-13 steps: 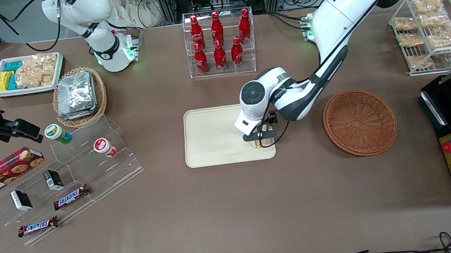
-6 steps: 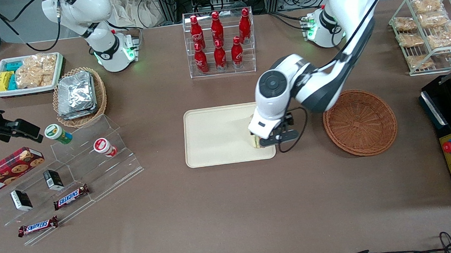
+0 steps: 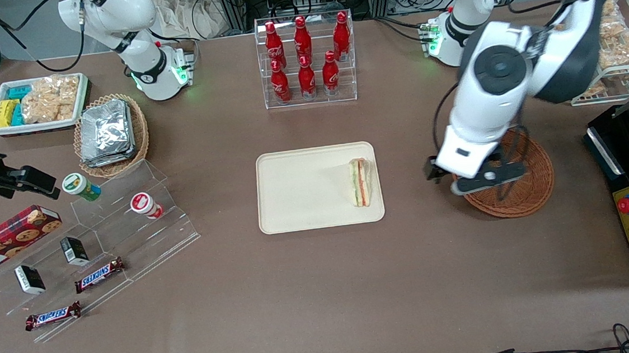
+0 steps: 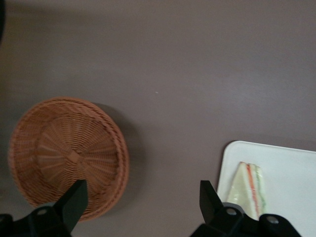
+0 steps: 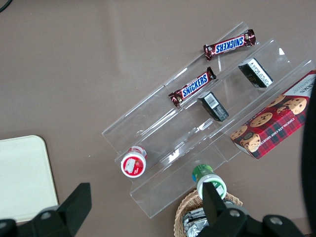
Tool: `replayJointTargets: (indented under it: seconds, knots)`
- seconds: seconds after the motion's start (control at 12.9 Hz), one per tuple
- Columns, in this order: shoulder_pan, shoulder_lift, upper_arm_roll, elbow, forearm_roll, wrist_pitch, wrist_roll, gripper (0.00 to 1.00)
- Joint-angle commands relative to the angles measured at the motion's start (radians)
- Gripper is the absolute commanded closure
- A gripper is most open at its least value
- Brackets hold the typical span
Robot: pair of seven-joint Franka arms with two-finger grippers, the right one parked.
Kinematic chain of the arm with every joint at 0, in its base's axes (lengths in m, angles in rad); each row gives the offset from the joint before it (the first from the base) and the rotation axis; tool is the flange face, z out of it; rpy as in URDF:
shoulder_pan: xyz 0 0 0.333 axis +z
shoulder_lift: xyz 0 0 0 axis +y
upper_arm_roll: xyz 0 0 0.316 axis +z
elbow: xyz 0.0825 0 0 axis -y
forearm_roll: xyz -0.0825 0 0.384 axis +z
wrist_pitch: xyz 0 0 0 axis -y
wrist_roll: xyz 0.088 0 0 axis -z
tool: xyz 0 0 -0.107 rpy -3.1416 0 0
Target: Place sandwich from basket to tray
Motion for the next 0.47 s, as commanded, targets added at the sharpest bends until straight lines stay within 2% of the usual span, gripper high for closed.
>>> replayJointTargets:
  seconds: [0.0, 0.16, 0.39]
  knots:
    - [-0.012, -0.094, 0.098, -0.05, -0.064, -0.04, 0.111, 0.0]
    - [-0.012, -0.135, 0.183, -0.053, -0.133, -0.072, 0.226, 0.0]
    - [-0.012, -0.178, 0.269, -0.053, -0.162, -0.112, 0.365, 0.0]
